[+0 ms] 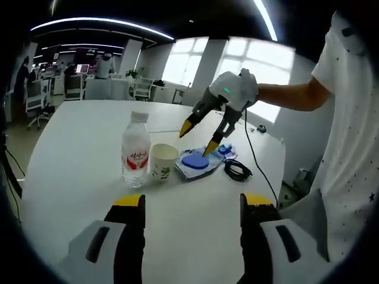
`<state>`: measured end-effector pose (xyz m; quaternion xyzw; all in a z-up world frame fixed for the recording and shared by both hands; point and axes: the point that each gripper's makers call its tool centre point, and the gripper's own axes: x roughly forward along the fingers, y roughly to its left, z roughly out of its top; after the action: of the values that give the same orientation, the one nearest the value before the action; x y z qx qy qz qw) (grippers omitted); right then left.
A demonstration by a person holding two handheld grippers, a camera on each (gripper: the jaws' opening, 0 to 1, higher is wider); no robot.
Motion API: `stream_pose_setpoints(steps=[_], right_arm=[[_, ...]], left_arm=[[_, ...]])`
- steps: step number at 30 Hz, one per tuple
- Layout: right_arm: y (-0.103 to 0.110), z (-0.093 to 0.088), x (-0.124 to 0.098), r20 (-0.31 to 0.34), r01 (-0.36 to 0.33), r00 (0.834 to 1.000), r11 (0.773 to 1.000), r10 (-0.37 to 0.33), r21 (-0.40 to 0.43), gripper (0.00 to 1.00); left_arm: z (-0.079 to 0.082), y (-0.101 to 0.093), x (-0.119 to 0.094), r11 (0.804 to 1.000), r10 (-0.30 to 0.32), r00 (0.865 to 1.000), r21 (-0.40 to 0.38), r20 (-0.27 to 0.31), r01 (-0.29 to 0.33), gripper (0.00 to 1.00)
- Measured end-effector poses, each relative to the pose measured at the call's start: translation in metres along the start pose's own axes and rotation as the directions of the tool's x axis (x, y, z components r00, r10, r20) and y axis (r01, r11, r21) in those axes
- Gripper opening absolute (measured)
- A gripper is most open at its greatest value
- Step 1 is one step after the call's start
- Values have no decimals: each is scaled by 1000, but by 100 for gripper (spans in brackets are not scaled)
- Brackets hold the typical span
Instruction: Arrange the tabletop items into an orderly group along one side of the table until the central work area is clear of visible clutter.
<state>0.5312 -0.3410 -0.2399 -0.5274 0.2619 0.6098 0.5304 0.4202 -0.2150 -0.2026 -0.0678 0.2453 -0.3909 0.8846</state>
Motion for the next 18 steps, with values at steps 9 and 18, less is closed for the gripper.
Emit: stream_pose_setpoints(steps=[9, 18], right_arm=[[14, -16, -28, 70, 50, 995, 970, -68, 236, 48], [41, -46, -66, 103, 113, 978, 874, -182, 472, 50]], left_arm=[[10, -6, 4, 999, -13, 1000, 38, -8, 13, 67], [19, -20, 8, 997, -41, 999, 70, -22, 42, 69]])
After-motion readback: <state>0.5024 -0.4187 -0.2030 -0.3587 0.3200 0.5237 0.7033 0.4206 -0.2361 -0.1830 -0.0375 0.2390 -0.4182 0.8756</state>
